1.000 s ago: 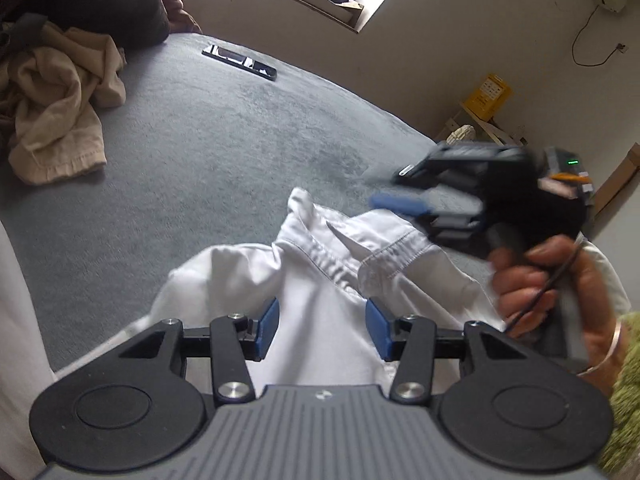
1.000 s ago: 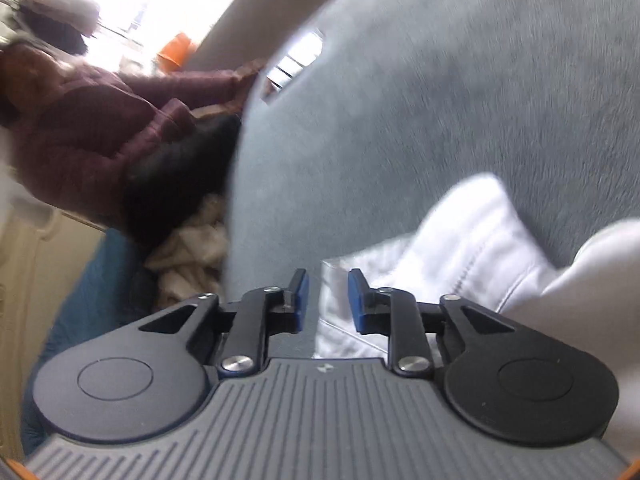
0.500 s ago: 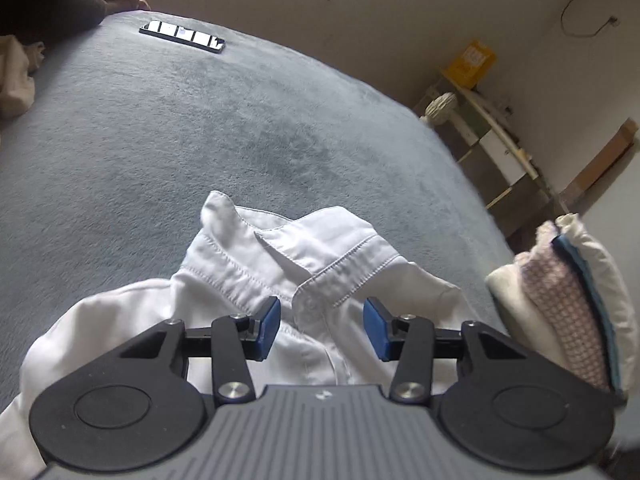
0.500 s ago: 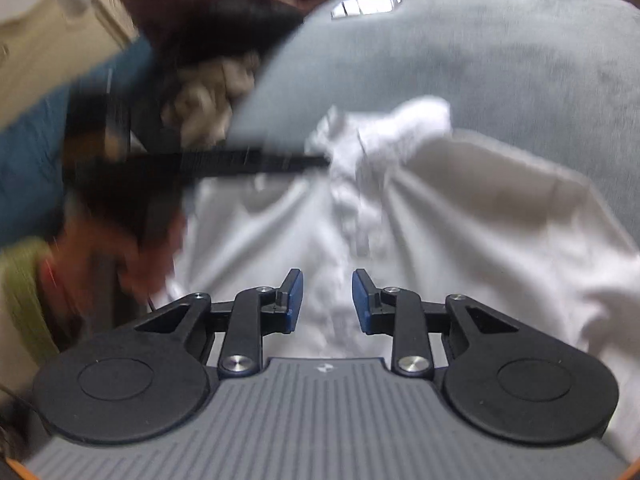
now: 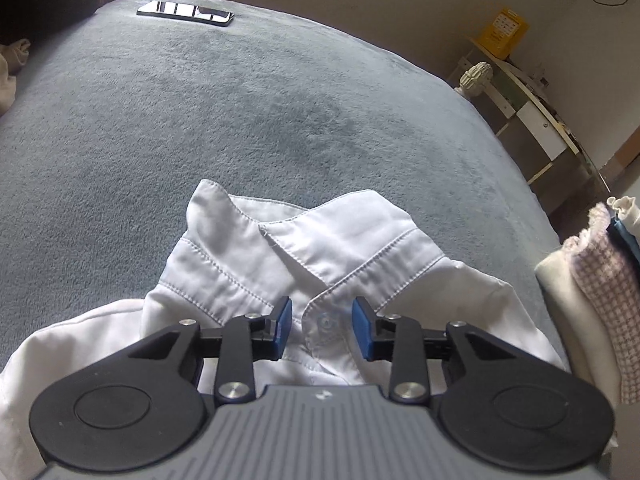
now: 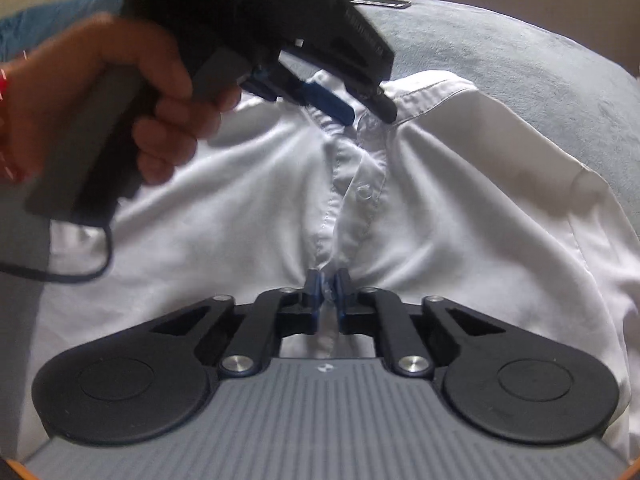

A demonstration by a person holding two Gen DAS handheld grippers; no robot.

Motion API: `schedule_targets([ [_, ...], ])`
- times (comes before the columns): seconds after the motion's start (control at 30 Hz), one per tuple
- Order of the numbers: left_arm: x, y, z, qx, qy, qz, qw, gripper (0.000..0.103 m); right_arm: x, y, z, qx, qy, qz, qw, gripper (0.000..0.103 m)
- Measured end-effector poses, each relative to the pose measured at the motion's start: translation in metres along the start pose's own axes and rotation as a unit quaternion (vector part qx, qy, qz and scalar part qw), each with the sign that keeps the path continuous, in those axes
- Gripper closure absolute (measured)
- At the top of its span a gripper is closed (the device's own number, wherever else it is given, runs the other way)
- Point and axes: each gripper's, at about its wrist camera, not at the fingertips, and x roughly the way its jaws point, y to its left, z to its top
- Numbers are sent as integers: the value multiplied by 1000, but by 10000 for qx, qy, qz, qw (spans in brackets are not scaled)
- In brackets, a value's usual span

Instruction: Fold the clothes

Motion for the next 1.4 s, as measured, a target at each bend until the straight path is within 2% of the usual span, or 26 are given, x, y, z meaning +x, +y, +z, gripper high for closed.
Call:
schedule_targets([
  [0.03,0,0,0,-20,-18,-19,10000,77,-4,-2,0,101,-53,57,9999,98],
  [0.17,-2,3,3,-223,-114,-143,9996,78,-18,-12,0,513,-231,291,9980,98],
  [0.4,10,5,8,-353,-57,-45,9993,78,-14,-25,1,1187,-128,616,9909,95],
  [0.53,15,3,9,-382,-60,42,9992,90,-12,-29,-1,1465,-130,737,9864,94],
  [0.73,13,2,15,-343,-136,65,9993,91,-13,-30,3,1575,-266,827,9837,97],
  [0.93,5,-4,16,-238,-311,28,9992,100,-19,-40,1,2041,-378,1096,9721,95],
  [1.1,1,-9,19,-152,-481,46,9987,103,-17,-46,3,2108,-268,1022,9718,93],
  [1.2,-4,-8,21,-172,-562,51,9983,103,-17,-42,5,1918,-309,819,9775,93],
  [1.4,-9,3,25,-402,-495,-100,9979,101,-20,-35,8,1701,-428,608,9826,100],
])
